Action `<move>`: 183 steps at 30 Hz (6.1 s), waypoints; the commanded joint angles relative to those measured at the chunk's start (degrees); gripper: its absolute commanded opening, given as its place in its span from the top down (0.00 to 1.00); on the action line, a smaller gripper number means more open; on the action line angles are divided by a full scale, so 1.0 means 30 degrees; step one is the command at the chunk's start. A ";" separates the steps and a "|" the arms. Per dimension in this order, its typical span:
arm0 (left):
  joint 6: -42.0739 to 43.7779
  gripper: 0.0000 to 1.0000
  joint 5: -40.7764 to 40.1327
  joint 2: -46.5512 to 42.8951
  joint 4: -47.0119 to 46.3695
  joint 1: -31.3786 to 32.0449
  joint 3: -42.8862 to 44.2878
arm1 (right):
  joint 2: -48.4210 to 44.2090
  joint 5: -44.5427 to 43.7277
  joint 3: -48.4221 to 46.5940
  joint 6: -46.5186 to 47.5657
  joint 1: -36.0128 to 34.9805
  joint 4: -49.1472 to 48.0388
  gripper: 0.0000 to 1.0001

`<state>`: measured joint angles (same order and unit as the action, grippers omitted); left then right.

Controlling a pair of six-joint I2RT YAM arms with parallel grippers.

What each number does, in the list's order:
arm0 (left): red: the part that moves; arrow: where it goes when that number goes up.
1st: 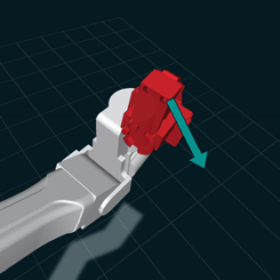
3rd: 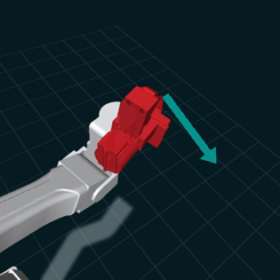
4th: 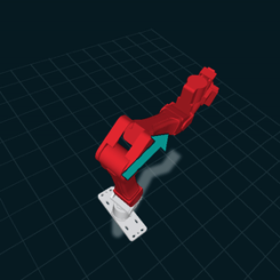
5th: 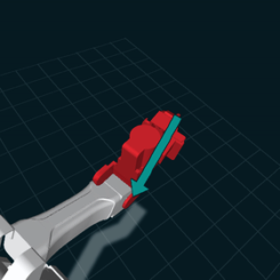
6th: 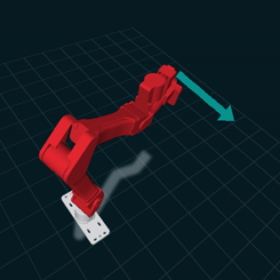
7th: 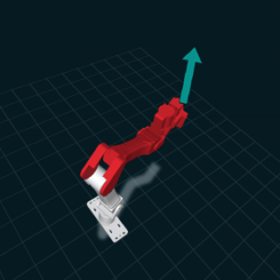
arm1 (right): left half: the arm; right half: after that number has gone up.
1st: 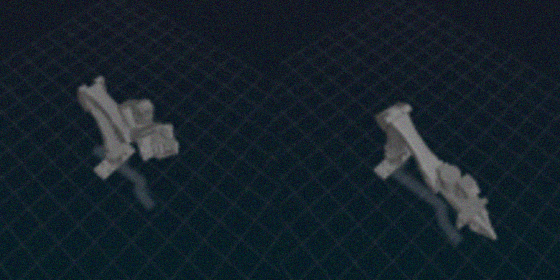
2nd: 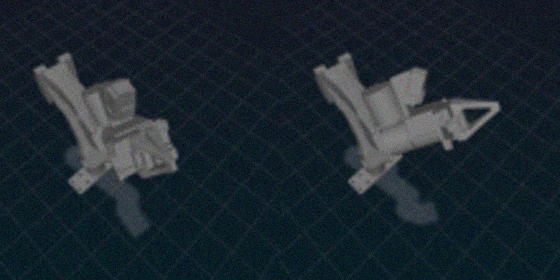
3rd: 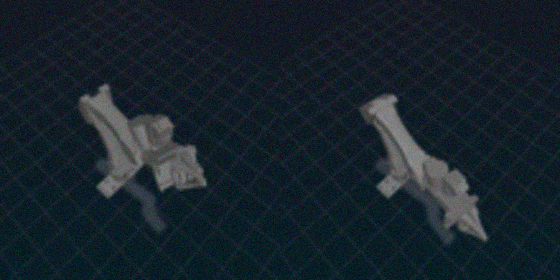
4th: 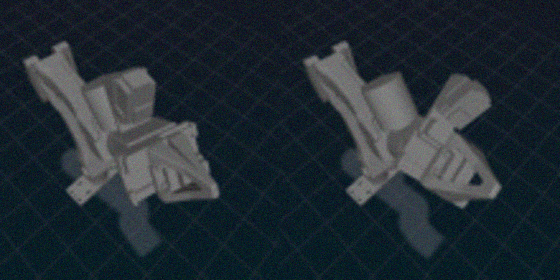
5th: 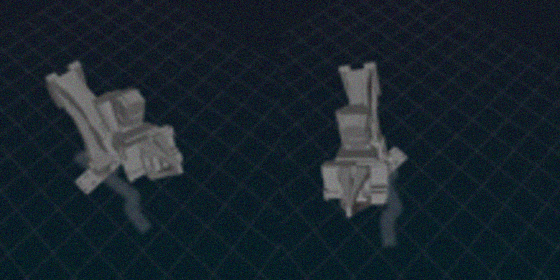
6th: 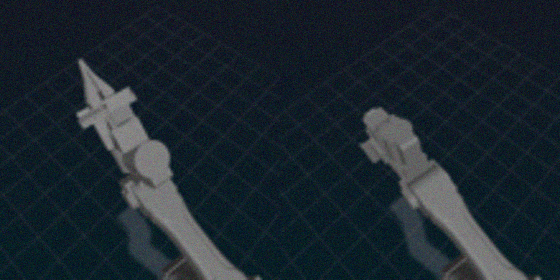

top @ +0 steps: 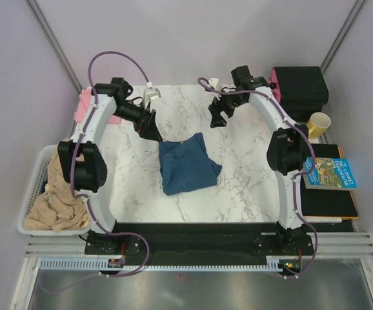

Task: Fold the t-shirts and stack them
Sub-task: Fold the tshirt

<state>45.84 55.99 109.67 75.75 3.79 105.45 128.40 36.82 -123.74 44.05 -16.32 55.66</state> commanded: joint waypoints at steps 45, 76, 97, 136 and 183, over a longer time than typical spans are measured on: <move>-0.2685 0.29 -0.6619 0.2673 0.4136 0.4595 -0.1282 | 0.4690 0.8177 -0.0763 -0.4049 -0.1622 -0.1736 0.15; -0.2479 0.98 -0.6826 0.3024 0.4136 0.4654 -0.1634 | 0.4075 0.6126 -0.1291 -0.4283 -0.2237 -0.2322 0.36; -0.2479 0.98 -0.6768 0.3375 0.4107 0.4713 -0.1136 | 0.2142 0.6566 0.0699 -0.4519 -0.2618 -0.2791 0.41; -0.2771 0.98 -0.7089 0.3024 0.4107 0.4830 -0.0085 | 0.2729 0.5013 0.1140 -0.4225 -0.2618 -0.3230 1.00; -0.4735 0.92 -1.0811 0.5133 -0.2308 0.4918 0.3404 | -0.2750 -0.1461 0.5475 -0.2204 -0.2413 -0.3787 1.00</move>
<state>33.47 22.63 123.87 71.99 18.13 112.90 124.29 34.50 -107.98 36.01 -23.79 45.78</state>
